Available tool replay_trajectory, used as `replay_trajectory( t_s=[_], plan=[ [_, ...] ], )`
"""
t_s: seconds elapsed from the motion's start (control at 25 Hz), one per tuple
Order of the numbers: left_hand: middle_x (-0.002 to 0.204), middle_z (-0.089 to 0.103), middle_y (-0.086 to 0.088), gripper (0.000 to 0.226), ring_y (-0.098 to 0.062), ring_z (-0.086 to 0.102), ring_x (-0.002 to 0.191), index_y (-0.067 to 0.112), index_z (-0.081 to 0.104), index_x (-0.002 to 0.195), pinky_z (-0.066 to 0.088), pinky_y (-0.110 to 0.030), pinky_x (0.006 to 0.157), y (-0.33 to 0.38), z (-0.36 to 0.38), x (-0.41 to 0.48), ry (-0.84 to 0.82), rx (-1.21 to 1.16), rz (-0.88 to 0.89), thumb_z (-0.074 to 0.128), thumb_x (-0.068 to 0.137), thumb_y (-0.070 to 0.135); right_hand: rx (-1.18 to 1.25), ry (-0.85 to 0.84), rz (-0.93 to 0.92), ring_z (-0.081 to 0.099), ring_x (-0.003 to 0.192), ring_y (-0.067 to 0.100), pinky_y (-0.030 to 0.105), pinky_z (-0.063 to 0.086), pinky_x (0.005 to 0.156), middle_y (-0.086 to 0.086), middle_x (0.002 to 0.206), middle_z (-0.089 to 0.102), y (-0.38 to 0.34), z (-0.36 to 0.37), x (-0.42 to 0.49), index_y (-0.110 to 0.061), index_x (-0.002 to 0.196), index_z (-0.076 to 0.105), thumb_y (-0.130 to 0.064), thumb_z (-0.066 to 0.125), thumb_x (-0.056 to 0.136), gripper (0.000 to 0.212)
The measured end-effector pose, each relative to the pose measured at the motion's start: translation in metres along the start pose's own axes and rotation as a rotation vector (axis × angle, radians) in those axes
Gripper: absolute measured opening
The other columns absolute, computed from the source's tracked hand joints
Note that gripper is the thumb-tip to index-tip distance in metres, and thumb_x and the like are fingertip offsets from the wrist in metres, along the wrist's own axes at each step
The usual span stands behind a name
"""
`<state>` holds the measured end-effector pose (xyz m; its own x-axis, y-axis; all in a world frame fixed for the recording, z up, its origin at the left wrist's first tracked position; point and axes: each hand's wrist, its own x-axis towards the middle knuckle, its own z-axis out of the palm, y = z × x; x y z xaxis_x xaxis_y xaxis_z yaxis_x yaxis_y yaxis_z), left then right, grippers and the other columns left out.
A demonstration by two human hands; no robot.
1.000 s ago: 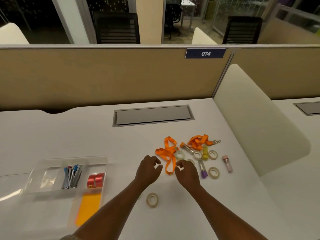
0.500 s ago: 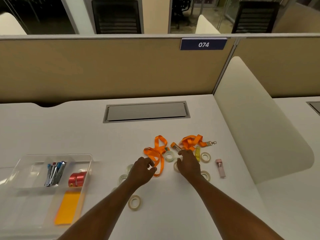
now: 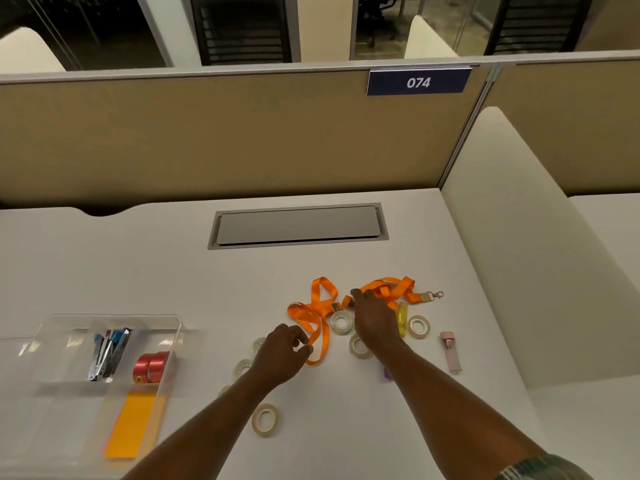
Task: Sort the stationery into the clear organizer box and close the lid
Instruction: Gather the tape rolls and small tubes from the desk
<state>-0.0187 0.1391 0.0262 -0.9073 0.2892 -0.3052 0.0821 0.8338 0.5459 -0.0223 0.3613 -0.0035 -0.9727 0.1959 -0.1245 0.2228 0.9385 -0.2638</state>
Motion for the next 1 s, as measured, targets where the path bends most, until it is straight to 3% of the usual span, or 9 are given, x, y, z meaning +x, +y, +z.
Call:
replay_trajectory(
  t_s=[0.12,0.24,0.36,0.48,0.56,0.68,0.76,0.88,1.0],
  plan=[
    [0.096,0.063,0.003,0.019,-0.012,0.059,0.086,0.021,0.067,0.101,0.047,-0.026,0.074,0.011,0.000,0.004,-0.004,-0.046,0.010,0.067,0.088,0.035,0.324,0.050,0.145,0.065,0.103,0.024,0.035,0.055,0.079,0.005,0.117,0.066,-0.009,-0.010,-0.003,-0.020,0.135,0.050,-0.018,0.057,0.095,0.041],
    [0.094,0.069,0.000,0.026,-0.018,0.065,0.085,0.023,0.064,0.102,0.053,-0.035,0.075,0.030,0.003,0.006,-0.005,-0.328,-0.074,0.060,0.091,0.046,0.725,0.067,0.155,0.069,0.080,0.010,0.024,0.052,0.068,-0.003,0.095,0.073,-0.023,-0.021,-0.024,-0.021,0.118,0.060,-0.035,0.069,0.089,0.033],
    [0.091,0.072,-0.004,0.035,-0.021,0.072,0.077,0.024,0.062,0.102,0.057,-0.034,0.061,0.050,0.004,0.006,-0.110,-0.720,-0.276,0.055,0.090,0.057,0.824,-0.047,0.071,0.065,0.064,-0.001,0.012,0.046,0.059,-0.012,0.093,0.073,-0.035,-0.025,-0.056,-0.031,0.114,0.060,-0.036,0.069,0.088,0.028],
    [0.083,0.075,-0.003,0.024,-0.017,0.072,0.070,0.023,0.066,0.095,0.061,-0.038,0.064,0.058,0.010,0.001,-0.171,-0.716,-0.225,0.058,0.091,0.045,0.851,-0.123,0.057,0.067,0.067,0.004,0.015,0.053,0.064,-0.011,0.109,0.070,-0.036,-0.022,-0.083,-0.029,0.122,0.058,-0.028,0.067,0.090,0.032],
    [0.081,0.074,-0.006,0.022,-0.019,0.072,0.066,0.020,0.063,0.095,0.059,-0.035,0.061,0.058,0.014,-0.003,-0.182,-0.668,-0.208,0.059,0.092,0.041,0.809,-0.060,0.107,0.069,0.077,0.007,0.023,0.057,0.073,-0.008,0.112,0.068,-0.025,-0.021,-0.095,-0.026,0.123,0.060,-0.028,0.068,0.090,0.034],
    [0.086,0.073,-0.009,0.022,-0.017,0.068,0.062,0.017,0.059,0.095,0.052,-0.030,0.056,0.052,0.013,-0.009,-0.178,-0.632,-0.239,0.060,0.091,0.038,0.478,0.118,0.244,0.065,0.104,0.019,0.029,0.052,0.084,0.001,0.118,0.062,0.000,-0.017,-0.103,-0.020,0.127,0.056,-0.032,0.068,0.089,0.042],
    [0.087,0.073,-0.010,0.022,-0.017,0.066,0.060,0.014,0.059,0.095,0.049,-0.030,0.055,0.049,0.011,-0.014,-0.175,-0.629,-0.244,0.062,0.089,0.036,0.295,0.052,0.333,0.061,0.115,0.026,0.034,0.052,0.086,0.005,0.127,0.055,0.013,-0.014,-0.107,-0.019,0.140,0.042,-0.040,0.066,0.089,0.059],
    [0.087,0.073,-0.010,0.023,-0.016,0.064,0.060,0.015,0.060,0.096,0.048,-0.029,0.055,0.046,0.007,-0.022,-0.176,-0.601,-0.214,0.062,0.088,0.036,0.109,-0.065,0.288,0.060,0.112,0.026,0.036,0.053,0.084,0.005,0.127,0.055,0.020,-0.006,-0.112,-0.019,0.147,0.030,-0.039,0.063,0.090,0.069],
    [0.085,0.073,-0.008,0.022,-0.013,0.064,0.059,0.016,0.061,0.094,0.048,-0.027,0.054,0.044,0.003,-0.030,-0.176,-0.571,-0.182,0.062,0.087,0.037,0.100,0.003,0.308,0.062,0.104,0.025,0.036,0.055,0.078,0.004,0.115,0.060,0.018,-0.005,-0.115,-0.019,0.136,0.040,-0.030,0.062,0.089,0.053]
  ],
)
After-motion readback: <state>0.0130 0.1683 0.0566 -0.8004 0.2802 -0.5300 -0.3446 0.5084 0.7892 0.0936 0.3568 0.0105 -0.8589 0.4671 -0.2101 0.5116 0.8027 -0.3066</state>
